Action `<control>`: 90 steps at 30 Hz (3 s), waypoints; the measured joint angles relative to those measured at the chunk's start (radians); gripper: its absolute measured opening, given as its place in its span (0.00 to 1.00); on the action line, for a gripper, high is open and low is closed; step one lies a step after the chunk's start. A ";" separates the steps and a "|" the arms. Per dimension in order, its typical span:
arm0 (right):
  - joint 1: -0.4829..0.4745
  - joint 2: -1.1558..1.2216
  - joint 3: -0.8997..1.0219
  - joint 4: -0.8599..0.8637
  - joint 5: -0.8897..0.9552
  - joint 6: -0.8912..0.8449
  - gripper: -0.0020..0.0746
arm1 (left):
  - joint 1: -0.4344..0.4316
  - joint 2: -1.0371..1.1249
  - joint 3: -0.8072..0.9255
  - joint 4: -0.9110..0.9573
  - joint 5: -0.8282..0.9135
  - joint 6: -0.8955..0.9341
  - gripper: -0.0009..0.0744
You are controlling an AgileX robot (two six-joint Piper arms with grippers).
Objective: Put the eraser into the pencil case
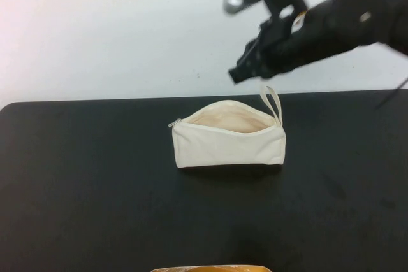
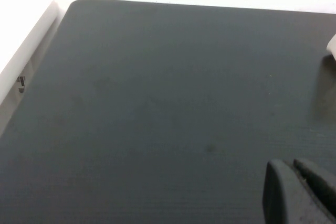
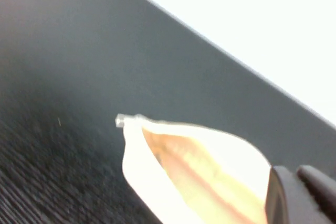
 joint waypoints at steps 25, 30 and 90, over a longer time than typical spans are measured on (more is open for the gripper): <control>0.000 -1.099 0.925 -0.037 -0.053 -0.189 0.02 | 0.000 0.000 0.000 0.000 0.000 0.000 0.01; 0.000 -1.291 1.094 -0.031 -0.190 -0.194 0.02 | 0.000 0.000 0.000 0.000 0.000 0.000 0.01; -0.564 -1.859 1.710 -0.158 -0.218 0.133 0.02 | 0.000 0.000 0.000 0.000 0.000 0.000 0.01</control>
